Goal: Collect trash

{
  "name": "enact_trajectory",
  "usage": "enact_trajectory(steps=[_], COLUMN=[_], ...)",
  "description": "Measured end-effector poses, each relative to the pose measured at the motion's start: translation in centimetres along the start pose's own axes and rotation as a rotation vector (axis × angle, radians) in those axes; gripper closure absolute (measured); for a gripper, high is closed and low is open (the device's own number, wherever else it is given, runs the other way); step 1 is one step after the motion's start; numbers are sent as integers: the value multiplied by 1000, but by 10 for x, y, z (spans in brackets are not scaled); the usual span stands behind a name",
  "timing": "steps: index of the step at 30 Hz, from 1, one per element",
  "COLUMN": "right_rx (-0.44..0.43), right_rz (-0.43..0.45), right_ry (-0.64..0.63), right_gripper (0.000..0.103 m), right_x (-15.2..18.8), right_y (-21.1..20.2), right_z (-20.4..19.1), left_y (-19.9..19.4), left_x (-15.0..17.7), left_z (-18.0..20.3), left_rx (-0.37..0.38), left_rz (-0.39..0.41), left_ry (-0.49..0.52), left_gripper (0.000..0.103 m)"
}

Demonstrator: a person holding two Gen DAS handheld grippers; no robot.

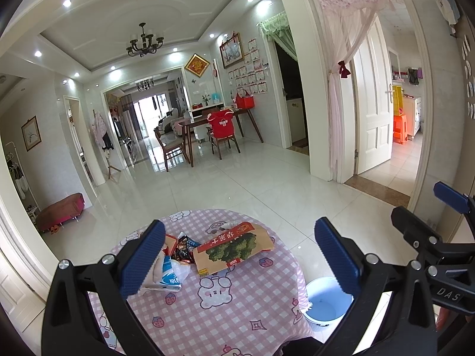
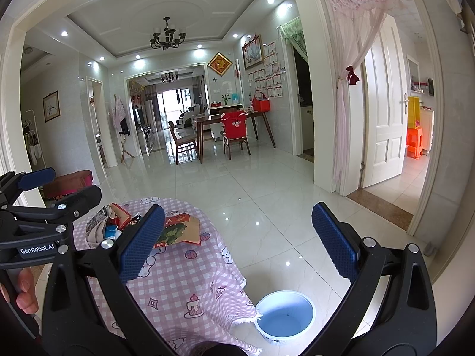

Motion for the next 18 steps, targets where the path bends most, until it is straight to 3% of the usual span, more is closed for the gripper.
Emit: enact_trajectory(steps=[18], right_rx=[-3], right_rz=[-6], right_ry=[-8], right_gripper=[6], right_x=[8], right_y=[4], right_z=[-1], left_y=[2], left_x=[1], left_z=[3], left_rx=[3], left_rz=[-8], left_ry=[1], left_gripper=[4])
Point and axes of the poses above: each gripper's, at about its wrist camera, not at the fingertips, and y roughly the way its jaws point, z to its right, x to its underside, the point moved 10 cm from there along y, roughly the way its jaws point, and after that the axes turned 8 degrees about x, right-handed, at the moved point
